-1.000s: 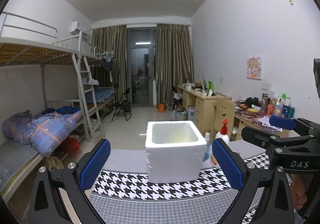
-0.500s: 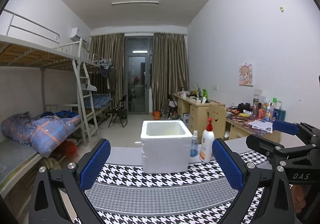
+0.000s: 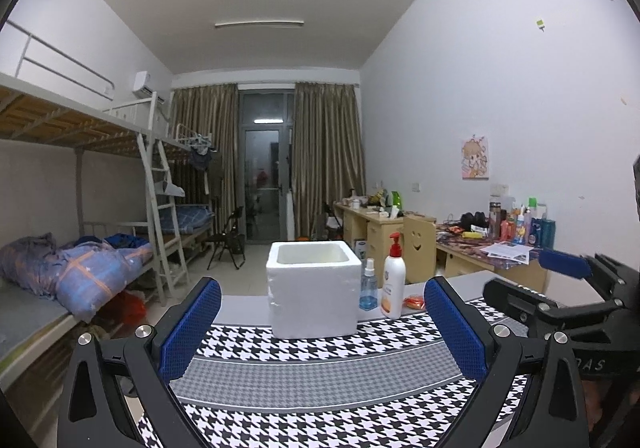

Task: Organize soft objects

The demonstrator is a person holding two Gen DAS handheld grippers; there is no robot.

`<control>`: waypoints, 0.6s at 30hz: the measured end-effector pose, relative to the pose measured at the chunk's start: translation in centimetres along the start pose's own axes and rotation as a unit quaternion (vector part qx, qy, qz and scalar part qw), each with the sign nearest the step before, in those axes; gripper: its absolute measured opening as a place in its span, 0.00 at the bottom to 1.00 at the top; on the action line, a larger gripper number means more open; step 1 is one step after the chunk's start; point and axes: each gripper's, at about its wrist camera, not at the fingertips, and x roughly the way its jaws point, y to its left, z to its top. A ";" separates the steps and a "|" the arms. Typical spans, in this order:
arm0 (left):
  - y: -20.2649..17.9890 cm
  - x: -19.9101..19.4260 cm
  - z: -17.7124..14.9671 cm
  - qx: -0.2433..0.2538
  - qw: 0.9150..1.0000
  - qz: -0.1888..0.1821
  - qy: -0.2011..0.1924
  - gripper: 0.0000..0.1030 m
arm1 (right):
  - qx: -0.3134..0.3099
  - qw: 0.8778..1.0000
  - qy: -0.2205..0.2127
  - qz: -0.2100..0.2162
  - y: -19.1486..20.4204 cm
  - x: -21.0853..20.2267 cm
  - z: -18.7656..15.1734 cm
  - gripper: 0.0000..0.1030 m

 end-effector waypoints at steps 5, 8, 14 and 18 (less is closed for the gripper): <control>-0.1 -0.2 -1.0 0.001 1.000 0.009 -0.007 0.99 | 0.000 1.000 -0.012 -0.013 -0.2 -0.6 -1.5 0.96; -0.1 -0.1 -1.4 -0.001 1.000 0.013 -0.009 0.99 | 0.006 1.000 -0.017 -0.017 -0.4 -0.8 -1.8 0.96; 0.0 0.2 -2.5 -0.007 1.000 0.018 0.000 0.99 | 0.015 1.000 -0.005 -0.015 -1.0 -0.4 -2.6 0.96; 0.1 0.7 -3.5 -0.006 1.000 0.020 0.013 0.99 | 0.015 1.000 -0.001 -0.017 -1.1 -0.1 -3.3 0.96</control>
